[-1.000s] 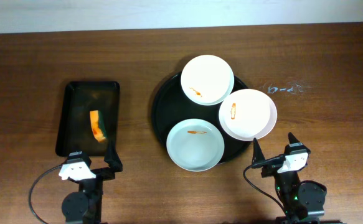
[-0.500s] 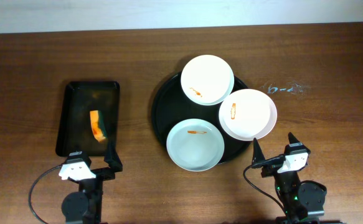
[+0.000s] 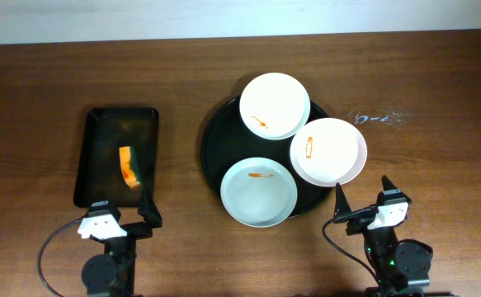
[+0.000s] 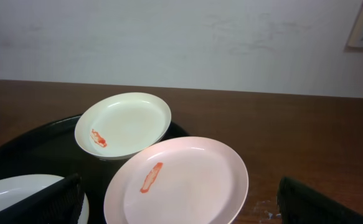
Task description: Clean dirty plates on tray and stack at the side
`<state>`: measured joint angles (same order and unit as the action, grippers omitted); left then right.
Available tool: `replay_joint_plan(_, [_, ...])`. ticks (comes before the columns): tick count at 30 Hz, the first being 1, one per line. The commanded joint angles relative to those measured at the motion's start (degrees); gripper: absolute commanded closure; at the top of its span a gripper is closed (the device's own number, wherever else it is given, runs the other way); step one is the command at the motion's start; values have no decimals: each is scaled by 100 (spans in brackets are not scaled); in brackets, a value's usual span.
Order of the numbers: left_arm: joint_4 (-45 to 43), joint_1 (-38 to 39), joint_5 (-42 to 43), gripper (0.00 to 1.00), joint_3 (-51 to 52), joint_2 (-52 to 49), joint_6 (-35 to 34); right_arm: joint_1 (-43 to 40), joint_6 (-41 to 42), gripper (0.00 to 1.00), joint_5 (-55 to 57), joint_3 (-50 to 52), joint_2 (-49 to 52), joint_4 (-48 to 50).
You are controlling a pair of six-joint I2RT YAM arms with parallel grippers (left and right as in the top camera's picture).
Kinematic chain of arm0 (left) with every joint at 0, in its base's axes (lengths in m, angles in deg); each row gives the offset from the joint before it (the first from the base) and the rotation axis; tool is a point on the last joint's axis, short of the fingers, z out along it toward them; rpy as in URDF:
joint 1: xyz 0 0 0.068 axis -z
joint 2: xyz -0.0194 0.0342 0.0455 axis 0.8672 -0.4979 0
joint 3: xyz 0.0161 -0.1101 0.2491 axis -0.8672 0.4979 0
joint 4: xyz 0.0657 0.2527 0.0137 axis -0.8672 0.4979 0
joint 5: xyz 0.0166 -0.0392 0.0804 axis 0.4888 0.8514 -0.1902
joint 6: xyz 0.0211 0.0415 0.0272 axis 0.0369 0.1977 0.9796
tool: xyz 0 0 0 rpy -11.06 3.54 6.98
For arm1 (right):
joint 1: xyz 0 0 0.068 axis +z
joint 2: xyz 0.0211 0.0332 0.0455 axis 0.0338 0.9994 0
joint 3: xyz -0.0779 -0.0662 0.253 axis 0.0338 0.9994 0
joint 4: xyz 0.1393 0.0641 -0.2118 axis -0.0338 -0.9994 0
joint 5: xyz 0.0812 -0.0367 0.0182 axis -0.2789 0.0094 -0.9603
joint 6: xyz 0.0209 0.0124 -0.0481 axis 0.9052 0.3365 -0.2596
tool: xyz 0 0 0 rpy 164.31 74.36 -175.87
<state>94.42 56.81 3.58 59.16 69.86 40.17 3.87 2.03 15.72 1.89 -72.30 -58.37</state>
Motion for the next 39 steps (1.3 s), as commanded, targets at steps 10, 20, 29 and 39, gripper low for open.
replay_joint_plan(10, [-13,17,-57,1,31,46,94,31,66,1,46,31,-11,-35])
replay_joint_plan(20, [874,17,693,1,-1381,-116,96,31,348,1,-291,-28,-11,286])
replay_joint_plan(29, [2616,17,1005,0,-4699,-2291,802,31,345,1,-306,-1539,483,-807])
replay_joint_plan(39, [6240,17,1156,0,-8271,-5794,1056,31,343,1,-1220,-5796,4398,-4745])
